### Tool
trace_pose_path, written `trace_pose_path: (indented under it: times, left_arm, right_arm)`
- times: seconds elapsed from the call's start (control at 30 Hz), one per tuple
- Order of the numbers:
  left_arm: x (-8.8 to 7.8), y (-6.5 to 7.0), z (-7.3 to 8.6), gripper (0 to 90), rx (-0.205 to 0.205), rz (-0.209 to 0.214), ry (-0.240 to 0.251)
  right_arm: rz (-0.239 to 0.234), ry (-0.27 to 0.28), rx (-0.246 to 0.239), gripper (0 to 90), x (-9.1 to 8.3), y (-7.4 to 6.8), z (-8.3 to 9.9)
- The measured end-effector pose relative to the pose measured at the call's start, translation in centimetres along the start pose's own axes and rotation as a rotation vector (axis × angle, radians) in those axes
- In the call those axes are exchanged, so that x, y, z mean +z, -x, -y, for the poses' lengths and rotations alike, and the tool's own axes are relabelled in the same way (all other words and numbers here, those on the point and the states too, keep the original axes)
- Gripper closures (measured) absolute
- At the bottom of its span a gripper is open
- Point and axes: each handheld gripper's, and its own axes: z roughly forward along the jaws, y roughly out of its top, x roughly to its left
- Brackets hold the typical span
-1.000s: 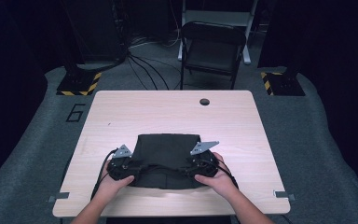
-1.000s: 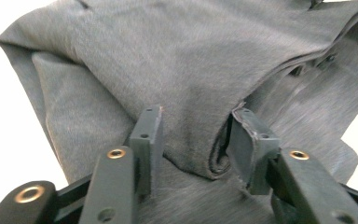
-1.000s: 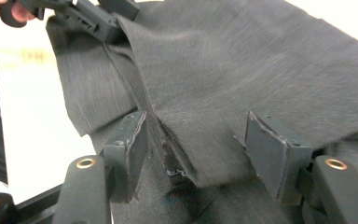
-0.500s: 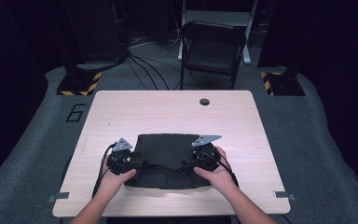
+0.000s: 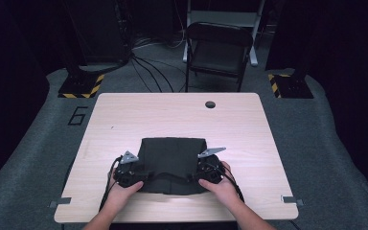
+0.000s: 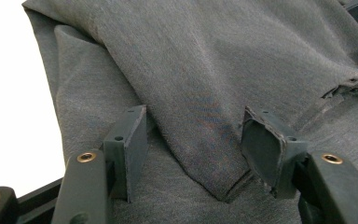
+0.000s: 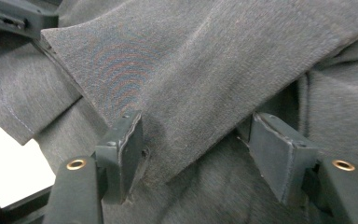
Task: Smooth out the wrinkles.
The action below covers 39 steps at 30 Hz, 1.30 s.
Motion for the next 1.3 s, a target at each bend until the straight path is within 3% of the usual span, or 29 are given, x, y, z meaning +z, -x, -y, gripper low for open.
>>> trace_pose_path:
  times: [0.1,0.27,0.37,0.53,0.63,0.73,1.03,1.23,1.3]
  left_arm:
    - [0.5,0.0,0.2,40.5,-0.003,0.006,0.003]
    - [1.0,0.0,0.2,41.3,-0.002,0.017,0.006]
    - [1.2,-0.2,0.0,49.2,-0.001,0.035,-0.012]
    - [1.2,0.2,-0.3,73.3,0.020,0.004,-0.019]
    - [1.0,0.4,-0.6,80.8,0.032,-0.017,-0.009]
    - [0.4,0.3,-1.0,84.3,0.047,-0.014,0.011]
    - [-3.1,0.3,-3.2,85.2,0.058,0.018,0.142]
    - [-5.2,1.1,-3.6,85.2,0.068,0.067,0.177]
    - [-5.6,1.5,-3.6,85.2,0.088,0.074,0.177]
  right_arm:
    - [-0.009,-0.002,0.039,31.7,0.4,0.0,0.0]
    - [-0.045,0.016,0.044,32.6,1.3,0.1,0.1]
    - [-0.062,0.016,0.015,41.6,1.5,-0.3,-0.1]
    - [-0.101,0.027,-0.036,62.5,1.5,-0.8,-0.6]
    - [-0.103,0.041,-0.058,71.4,1.2,-0.8,-0.8]
    - [-0.115,0.061,-0.064,75.8,0.5,-0.6,-1.3]
    - [-0.156,0.120,-0.059,76.6,-2.0,-0.3,-3.5]
    - [-0.177,0.144,-0.085,76.5,-4.0,-0.6,-4.5]
    - [-0.184,0.136,-0.084,76.5,-4.7,-0.8,-4.5]
